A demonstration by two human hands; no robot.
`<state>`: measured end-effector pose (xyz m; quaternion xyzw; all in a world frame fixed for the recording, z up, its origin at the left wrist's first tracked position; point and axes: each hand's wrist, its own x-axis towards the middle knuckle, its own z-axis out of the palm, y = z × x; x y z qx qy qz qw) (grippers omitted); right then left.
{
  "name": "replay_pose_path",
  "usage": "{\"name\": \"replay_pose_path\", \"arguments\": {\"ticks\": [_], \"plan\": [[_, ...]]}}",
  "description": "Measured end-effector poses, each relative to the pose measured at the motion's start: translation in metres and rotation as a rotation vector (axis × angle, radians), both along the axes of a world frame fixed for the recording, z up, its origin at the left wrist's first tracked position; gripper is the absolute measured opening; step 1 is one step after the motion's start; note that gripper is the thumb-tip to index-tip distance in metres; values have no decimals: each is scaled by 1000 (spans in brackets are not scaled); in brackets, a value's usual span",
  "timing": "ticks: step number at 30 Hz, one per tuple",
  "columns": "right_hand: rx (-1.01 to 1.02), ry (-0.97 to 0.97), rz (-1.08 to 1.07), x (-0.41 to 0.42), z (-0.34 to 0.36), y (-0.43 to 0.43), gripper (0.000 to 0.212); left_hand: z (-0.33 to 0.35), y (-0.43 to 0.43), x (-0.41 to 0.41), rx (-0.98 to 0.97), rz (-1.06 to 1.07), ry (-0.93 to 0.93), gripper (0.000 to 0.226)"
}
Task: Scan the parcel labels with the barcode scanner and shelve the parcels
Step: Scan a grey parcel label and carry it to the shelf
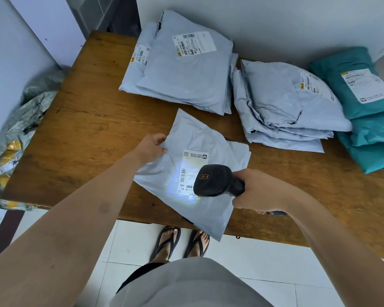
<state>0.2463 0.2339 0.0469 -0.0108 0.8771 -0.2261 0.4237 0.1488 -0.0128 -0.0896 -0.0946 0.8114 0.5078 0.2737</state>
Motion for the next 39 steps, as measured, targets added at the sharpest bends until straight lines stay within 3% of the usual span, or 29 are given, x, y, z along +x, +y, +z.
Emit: {"name": "replay_pose_path", "arguments": {"ticks": [19,27,30,33,35,37,39], "plan": [[14,43,61,-9,8,0,14,0,2,-4,-25,-21,6,30],[-12,87,29,-9,2,7,15,-1,1,-2,-98,-8,23,17],[54,241,-106,-8,-28,17,24,-3,-2,4,-241,18,5,52],[135,364,-323,0,-71,37,30,-4,-7,25,-569,-16,-122,83],[151,370,-456,7,-98,50,32,0,-7,53,-652,134,-149,81],[155,376,-565,16,-119,58,32,-1,-5,83,-538,366,-110,68],[177,406,-625,23,-132,60,31,-5,0,110,-457,438,-100,61]]}}
